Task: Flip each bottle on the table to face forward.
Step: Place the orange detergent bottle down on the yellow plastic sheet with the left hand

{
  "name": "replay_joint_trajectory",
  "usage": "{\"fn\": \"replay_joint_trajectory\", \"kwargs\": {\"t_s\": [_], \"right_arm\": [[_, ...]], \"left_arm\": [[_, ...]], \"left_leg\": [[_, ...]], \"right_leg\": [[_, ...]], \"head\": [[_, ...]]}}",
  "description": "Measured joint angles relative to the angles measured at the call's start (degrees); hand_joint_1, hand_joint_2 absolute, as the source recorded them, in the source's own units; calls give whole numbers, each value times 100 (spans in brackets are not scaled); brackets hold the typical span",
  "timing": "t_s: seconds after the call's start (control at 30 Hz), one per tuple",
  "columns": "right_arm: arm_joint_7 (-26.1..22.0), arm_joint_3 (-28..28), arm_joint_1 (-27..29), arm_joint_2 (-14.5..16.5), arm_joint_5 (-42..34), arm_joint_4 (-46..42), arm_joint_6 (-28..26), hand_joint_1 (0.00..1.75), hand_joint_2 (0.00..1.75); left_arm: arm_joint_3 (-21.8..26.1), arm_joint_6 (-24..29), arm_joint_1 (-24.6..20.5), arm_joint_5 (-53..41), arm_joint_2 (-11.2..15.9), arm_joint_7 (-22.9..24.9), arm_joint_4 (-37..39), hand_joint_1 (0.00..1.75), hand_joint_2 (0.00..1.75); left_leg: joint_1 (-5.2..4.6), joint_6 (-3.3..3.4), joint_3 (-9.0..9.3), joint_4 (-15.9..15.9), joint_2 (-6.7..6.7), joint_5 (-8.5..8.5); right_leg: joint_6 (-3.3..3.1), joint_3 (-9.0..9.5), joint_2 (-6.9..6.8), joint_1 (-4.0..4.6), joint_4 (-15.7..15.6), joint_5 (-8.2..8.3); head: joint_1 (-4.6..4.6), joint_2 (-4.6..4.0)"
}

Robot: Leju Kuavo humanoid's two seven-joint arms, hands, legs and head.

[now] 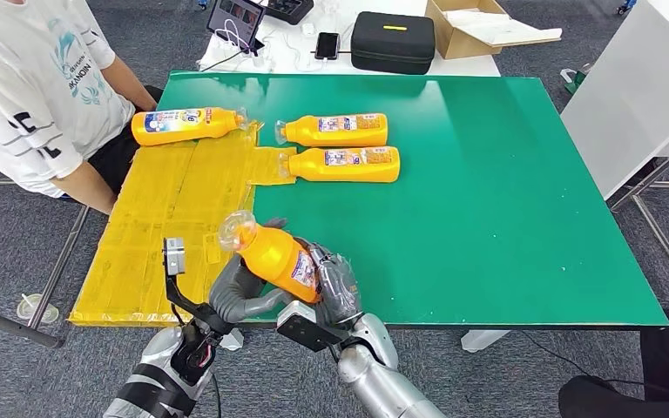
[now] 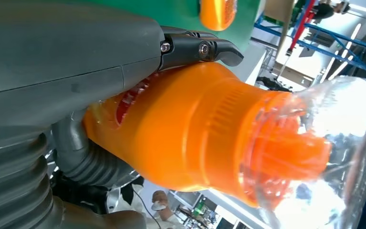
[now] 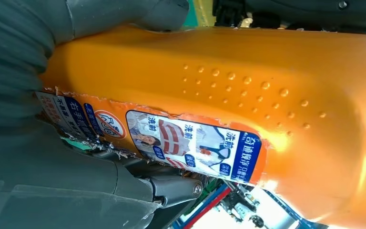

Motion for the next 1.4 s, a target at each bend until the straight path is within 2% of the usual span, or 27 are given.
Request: {"fn": "replay_joint_trajectory", "kwargs": {"t_s": [0.4, 0.87, 0.9, 0.93, 1.0, 1.03, 1.07, 1.4], "right_arm": [[135, 162, -75, 168, 185, 385, -94, 175, 175], [144, 187, -117, 256, 139, 516, -73, 175, 175], [142, 187, -121, 259, 130, 523, -67, 175, 175], [139, 188, -124, 262, 117, 528, -59, 175, 175], [130, 189, -126, 269, 86, 536, -41, 175, 175], [128, 190, -127, 273, 71, 538, -31, 175, 175], [131, 190, -129, 278, 60, 540, -19, 175, 175], [237, 230, -132, 314, 108, 552, 5, 175, 175]], "left_arm": [[-56, 560, -84, -92, 4, 26, 244, 0, 175], [-70, 686, -153, -149, 2, 6, 334, 0, 175], [-70, 728, -154, -190, 0, -15, 334, 9, 175], [-70, 774, -154, -235, -4, -37, 334, 47, 175], [-67, 840, -149, -284, -23, -65, 333, 134, 175], [-59, 849, -142, -266, -37, -62, 332, 168, 175], [-45, 835, -130, -220, -54, -52, 330, 175, 175], [283, 608, 83, 662, -182, 388, 163, 175, 175]], "left_leg": [[0, 0, 1, 0, 2, 0], [0, 0, 3, 0, 4, 0], [0, 0, 3, 0, 4, 0], [0, 0, 3, 0, 4, 0], [0, 0, 2, 0, 4, 0], [0, 0, 2, 0, 4, 0], [0, 0, 2, 0, 4, 0], [0, 0, 2, 0, 5, 0]], "right_leg": [[0, -1, 0, 0, 0, 0], [0, -1, 1, 0, 0, 0], [0, -1, 1, 0, 0, 0], [0, -1, 1, 0, 0, 0], [0, 0, 1, 0, 0, 0], [0, 0, 1, 0, 0, 0], [0, 0, 1, 0, 0, 0], [0, -2, 1, 0, 0, 0]], "head": [[1, 1], [1, 0], [0, 1], [1, 1], [0, 1], [1, 0], [1, 0], [-1, 1]]}}
